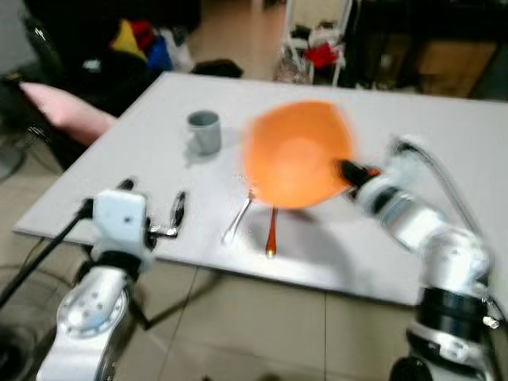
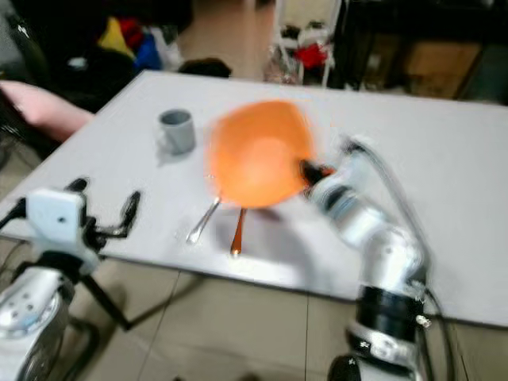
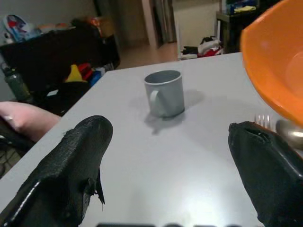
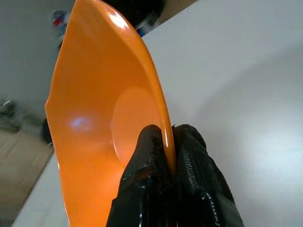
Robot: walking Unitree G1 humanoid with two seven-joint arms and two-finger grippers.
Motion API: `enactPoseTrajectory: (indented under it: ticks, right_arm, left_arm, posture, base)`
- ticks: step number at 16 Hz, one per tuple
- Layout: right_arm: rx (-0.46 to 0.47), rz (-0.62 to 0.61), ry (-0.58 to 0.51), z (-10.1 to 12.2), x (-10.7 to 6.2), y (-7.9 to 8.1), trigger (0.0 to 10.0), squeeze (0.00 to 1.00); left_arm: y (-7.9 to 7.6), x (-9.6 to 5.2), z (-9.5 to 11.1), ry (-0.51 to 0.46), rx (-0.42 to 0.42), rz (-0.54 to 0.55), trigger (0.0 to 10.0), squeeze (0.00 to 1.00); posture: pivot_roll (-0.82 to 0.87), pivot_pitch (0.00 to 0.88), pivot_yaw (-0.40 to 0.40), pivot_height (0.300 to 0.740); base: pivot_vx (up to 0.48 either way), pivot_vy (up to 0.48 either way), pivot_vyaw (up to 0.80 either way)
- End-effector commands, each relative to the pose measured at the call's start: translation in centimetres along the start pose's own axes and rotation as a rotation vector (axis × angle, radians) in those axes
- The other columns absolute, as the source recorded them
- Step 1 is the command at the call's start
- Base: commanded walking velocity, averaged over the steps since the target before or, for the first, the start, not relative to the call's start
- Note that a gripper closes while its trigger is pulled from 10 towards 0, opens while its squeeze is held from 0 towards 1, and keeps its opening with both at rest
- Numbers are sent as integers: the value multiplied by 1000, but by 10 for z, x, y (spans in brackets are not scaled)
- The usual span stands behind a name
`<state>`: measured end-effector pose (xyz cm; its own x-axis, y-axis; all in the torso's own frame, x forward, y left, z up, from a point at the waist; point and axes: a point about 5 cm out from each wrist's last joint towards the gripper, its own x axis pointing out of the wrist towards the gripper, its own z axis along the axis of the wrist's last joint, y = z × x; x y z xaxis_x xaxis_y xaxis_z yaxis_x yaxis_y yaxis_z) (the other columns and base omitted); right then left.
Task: Setting the table
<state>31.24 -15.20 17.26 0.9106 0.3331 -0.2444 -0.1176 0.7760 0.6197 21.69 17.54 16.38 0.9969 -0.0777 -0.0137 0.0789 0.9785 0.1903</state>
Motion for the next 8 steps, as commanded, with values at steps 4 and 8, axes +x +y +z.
enactPoseTrajectory:
  ticks: [4,8]
  right_arm:
    - [-1,7,-71,21,1,-1,10000,0]
    - [-23,-72,-32,25,22,0,10000,0]
  left_arm:
    - [-6,0,5,-17,6,-23,10000,0]
    - [-8,0,4,-12,21,-37,10000,0]
  posture:
    - [-44,0,14,740]
    - [-38,0,12,740]
  base:
    - [384,0,0]
    - [367,0,0]
